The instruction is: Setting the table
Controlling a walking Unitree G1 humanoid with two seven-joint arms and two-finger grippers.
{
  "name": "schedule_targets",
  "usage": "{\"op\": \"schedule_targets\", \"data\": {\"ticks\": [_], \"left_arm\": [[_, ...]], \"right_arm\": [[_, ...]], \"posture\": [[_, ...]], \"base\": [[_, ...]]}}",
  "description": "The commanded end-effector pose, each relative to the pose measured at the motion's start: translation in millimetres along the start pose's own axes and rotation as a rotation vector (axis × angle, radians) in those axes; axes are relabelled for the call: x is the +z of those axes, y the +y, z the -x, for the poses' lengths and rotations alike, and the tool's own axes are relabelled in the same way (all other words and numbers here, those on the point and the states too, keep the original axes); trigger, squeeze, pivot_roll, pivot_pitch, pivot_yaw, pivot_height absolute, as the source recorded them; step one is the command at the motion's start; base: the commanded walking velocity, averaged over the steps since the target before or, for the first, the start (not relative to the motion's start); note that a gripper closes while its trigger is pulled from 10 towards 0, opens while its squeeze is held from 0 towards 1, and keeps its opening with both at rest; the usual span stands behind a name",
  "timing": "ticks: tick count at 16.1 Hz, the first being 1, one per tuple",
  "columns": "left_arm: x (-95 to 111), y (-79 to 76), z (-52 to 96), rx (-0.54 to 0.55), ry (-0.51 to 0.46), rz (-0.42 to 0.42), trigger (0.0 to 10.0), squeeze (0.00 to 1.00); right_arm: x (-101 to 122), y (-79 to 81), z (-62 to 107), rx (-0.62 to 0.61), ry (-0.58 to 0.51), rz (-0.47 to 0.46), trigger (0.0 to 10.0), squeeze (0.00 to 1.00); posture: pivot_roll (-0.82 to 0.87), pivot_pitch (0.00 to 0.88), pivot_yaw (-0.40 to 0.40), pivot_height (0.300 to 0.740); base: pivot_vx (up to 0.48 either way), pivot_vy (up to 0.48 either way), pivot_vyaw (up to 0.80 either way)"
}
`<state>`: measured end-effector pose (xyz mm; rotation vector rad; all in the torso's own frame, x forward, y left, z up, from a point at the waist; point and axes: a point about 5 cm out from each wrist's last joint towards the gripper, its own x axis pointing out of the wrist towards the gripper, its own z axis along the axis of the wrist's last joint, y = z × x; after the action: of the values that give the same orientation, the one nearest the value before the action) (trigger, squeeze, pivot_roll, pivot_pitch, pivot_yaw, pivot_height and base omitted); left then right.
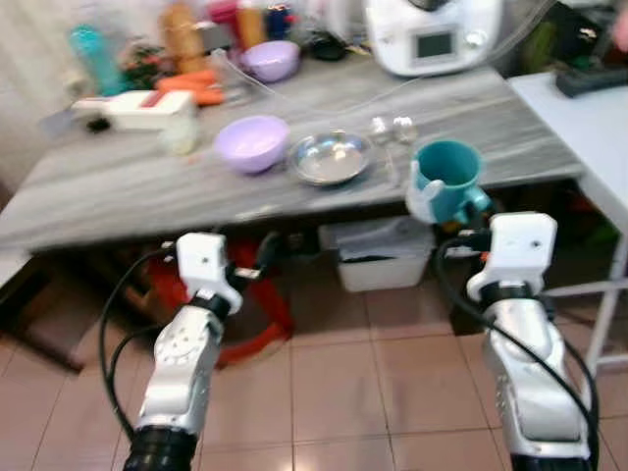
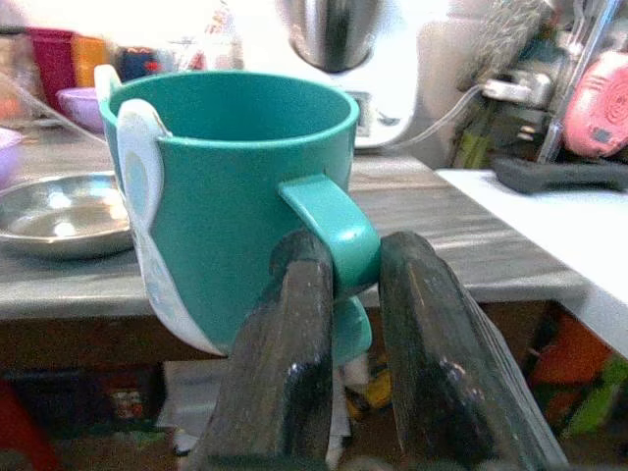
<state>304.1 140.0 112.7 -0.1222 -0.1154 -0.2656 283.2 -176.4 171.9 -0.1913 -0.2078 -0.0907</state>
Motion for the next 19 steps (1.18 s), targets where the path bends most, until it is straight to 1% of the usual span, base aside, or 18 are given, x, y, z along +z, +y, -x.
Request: {"op": "schedule_targets", "data": {"ticks": [1, 5, 9, 12, 13, 17, 19], "left_arm": [[2.2, -1.7, -1.1, -0.012, -0.005, -0.001, 10.0, 0.0], [2.7, -3.4, -1.4, -0.014, -0.007, 0.004, 10.0, 0.0], [2.4, -5.4, -2.5, -0.021, -0.006, 0.01, 10.0, 0.0], [2.4, -7.4, -3.1, -0.028, -0.006, 0.018, 10.0, 0.0], [4.2, -9.4, -2.6, -0.036, -0.02, 0.035, 10.0, 0.0], [3.4, -8.6, 0.4, -0.036, -0.015, 0.028, 10.0, 0.0], [3.5, -8.5, 0.7, -0.036, -0.017, 0.026, 10.0, 0.0]], "right_arm": [[6.9, -3.1, -1.6, -0.012, -0.031, -0.004, 10.0, 0.0], [9.2, -2.5, -4.0, -0.004, -0.043, 0.012, 10.0, 0.0], [9.2, -2.3, -4.9, -0.003, -0.045, 0.016, 10.0, 0.0], [9.6, -2.2, -5.9, -0.001, -0.047, 0.015, 10.0, 0.0], [9.8, -2.3, -6.3, -0.001, -0.048, 0.014, 10.0, 0.0], [11.8, -2.0, -6.6, 0.008, -0.059, 0.02, 10.0, 0.0], [12.0, -2.0, -7.0, 0.01, -0.06, 0.021, 10.0, 0.0]], "posture": [[-0.13, 0.096, 0.132, 0.74], [-0.13, 0.093, 0.131, 0.74], [-0.13, 0.088, 0.129, 0.74], [-0.13, 0.086, 0.126, 0.74], [-0.13, 0.086, 0.124, 0.74], [-0.13, 0.086, 0.123, 0.74], [-0.13, 0.086, 0.122, 0.74]], "base": [[0.379, 0.0, -0.5], [0.377, 0.0, 0.0], [0.375, 0.0, 0.5], [0.366, 0.0, 0.0], [0.311, 0.0, 0.0], [0.0, 0.0, 0.0], [0.0, 0.0, 0.69]]}}
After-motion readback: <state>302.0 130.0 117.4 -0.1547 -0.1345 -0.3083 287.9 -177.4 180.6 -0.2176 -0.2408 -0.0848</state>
